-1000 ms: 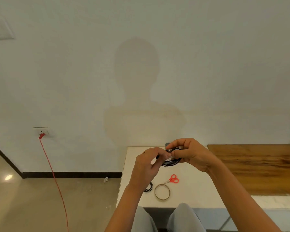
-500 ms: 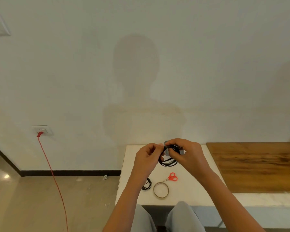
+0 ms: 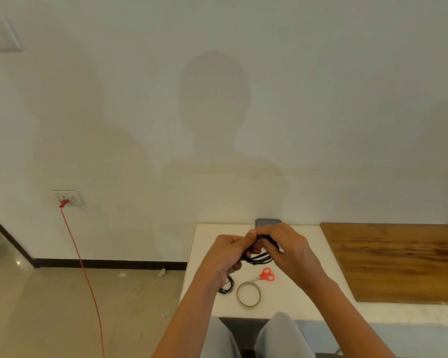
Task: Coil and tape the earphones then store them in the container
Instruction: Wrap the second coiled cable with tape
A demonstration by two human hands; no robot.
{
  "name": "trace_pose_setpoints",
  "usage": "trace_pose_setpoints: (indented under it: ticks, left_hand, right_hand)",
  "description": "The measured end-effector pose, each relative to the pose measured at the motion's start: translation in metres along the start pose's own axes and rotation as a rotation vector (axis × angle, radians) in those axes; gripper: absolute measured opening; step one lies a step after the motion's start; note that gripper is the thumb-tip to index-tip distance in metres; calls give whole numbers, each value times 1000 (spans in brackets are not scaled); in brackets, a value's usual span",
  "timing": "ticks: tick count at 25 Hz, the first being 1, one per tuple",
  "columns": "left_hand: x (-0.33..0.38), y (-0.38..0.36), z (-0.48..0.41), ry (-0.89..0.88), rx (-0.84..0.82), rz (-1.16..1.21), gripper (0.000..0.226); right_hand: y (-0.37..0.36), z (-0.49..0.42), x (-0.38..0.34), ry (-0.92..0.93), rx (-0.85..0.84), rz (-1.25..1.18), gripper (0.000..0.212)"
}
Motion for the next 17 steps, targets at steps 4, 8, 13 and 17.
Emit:
trace_pose_setpoints:
  ticks: [4,8,13,17]
  left_hand:
    - [-11,-3,-3,22,48,62,28]
    - [-16,-4,-6,25,68,118,26]
    - [-20,-7,-8,-21,70,162,19]
    - [-21,-10,-7,-50,55,221,13]
  right_hand:
    - [-1,2,-1,-273,-7,-162,39]
    - [-2,2,-5,-398,47,-270,34]
    - [2,-2,-8,-541,116,-440,33]
    - [3,-3,-3,-736,118,-703,20]
Point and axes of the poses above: each hand's wrist, its own z-axis away from the middle knuckle, its own y-axis out of the back of the hand, x = y × z, the point moved 1 cm from there along -z, towards the middle knuckle, and after that the axes turned 14 degrees about -z, right-handed, at the moved point
